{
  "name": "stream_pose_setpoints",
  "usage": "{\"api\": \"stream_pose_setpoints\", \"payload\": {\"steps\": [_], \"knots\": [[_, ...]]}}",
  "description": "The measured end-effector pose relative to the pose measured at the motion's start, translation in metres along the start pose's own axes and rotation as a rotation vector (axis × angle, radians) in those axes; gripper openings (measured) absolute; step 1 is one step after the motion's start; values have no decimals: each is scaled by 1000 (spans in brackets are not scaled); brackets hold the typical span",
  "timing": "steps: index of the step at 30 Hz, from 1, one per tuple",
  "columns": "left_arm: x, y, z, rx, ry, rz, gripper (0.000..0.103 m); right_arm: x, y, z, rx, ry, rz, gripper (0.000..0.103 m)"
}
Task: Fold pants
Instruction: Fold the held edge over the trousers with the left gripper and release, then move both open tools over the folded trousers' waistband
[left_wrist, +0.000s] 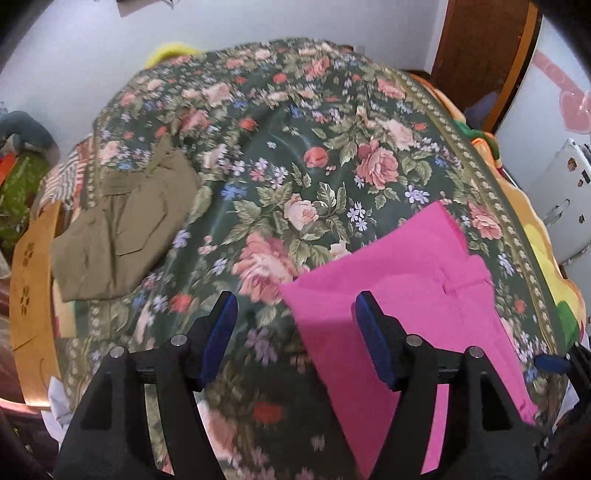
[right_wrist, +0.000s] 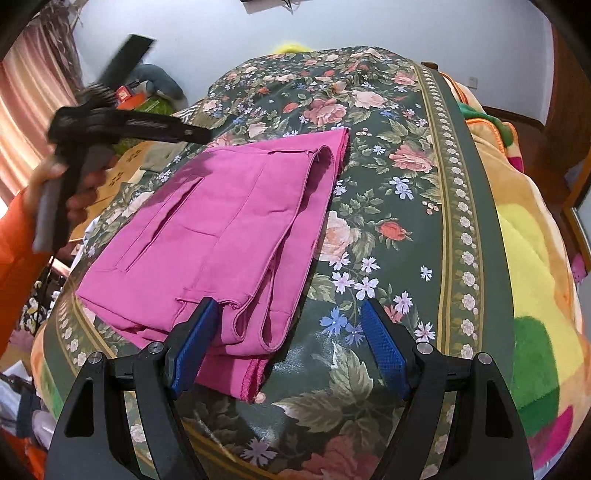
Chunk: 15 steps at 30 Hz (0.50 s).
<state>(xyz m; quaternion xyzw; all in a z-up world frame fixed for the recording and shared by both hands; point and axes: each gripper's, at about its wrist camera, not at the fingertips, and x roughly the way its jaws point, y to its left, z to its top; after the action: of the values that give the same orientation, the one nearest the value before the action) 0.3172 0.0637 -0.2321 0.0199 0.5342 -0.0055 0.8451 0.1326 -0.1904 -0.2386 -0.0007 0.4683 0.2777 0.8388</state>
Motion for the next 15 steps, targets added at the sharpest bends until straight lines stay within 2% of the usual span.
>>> {"api": "stream_pose_setpoints", "payload": {"steps": [4,8,9,11,15], "knots": [[23,-16,11,68,51,-2,67,2,0,1,-10,-4,-3,77],[49,-36,12,174,93,74,77,4,-1,3,-5,-6,-1,77],[56,-41,9,211,89,113,82,4,-2,4,-3,-5,-1,77],[55,-43,2,250,47,153,88,3,-2,6,2,1,-5,77],[46,-29,-8,211,39,162,88,-1,-1,9,-7,-6,-37,77]]}}
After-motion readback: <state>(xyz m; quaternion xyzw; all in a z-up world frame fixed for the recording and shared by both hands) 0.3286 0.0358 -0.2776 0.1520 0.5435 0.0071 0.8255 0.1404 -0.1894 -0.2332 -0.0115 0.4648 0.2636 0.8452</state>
